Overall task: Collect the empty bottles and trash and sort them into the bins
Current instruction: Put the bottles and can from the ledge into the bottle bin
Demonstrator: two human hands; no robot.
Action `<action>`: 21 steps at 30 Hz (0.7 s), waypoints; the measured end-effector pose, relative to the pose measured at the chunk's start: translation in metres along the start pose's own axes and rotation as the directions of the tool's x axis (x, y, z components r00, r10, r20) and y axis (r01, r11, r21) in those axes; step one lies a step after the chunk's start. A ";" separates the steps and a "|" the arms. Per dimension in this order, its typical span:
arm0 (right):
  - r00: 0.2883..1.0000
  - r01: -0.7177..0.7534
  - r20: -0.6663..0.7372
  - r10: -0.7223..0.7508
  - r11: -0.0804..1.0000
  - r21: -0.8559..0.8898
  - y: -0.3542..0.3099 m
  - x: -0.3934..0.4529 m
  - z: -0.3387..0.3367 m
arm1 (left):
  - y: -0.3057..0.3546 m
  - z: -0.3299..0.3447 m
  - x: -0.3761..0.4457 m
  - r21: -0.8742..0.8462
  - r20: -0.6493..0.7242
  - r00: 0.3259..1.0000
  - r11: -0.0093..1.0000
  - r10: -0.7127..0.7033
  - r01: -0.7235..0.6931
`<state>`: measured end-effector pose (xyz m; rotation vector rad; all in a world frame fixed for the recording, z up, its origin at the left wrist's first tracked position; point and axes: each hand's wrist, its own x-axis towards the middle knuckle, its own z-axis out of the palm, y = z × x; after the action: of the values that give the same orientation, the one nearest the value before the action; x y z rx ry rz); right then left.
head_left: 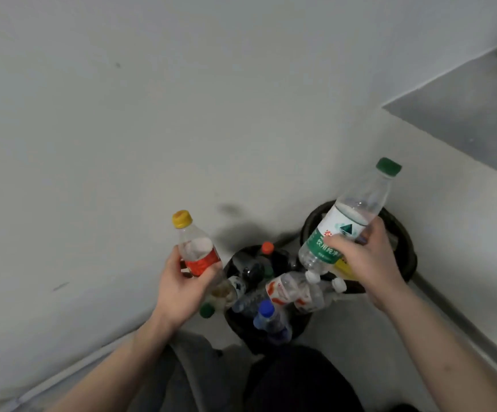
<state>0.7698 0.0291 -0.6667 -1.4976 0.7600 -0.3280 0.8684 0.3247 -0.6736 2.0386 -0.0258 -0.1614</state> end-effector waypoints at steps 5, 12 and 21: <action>0.994 -0.071 -0.082 0.067 0.996 -0.048 0.007 -0.019 0.001 | 0.005 -0.001 -0.001 -0.078 -0.004 1.000 0.997 -0.020 0.019; 0.981 -0.174 -0.078 0.178 0.983 0.056 0.008 0.014 0.036 | -0.011 0.006 0.017 -0.118 0.009 0.994 0.987 -0.112 0.113; 0.938 -0.321 -0.156 0.309 0.945 -0.056 0.034 0.052 0.079 | -0.022 0.010 0.024 -0.160 -0.012 0.986 0.974 -0.166 0.162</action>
<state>0.8495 0.0600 -0.7207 -1.4090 1.1266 -0.1656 0.8896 0.3235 -0.7003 1.8825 0.1669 -0.2334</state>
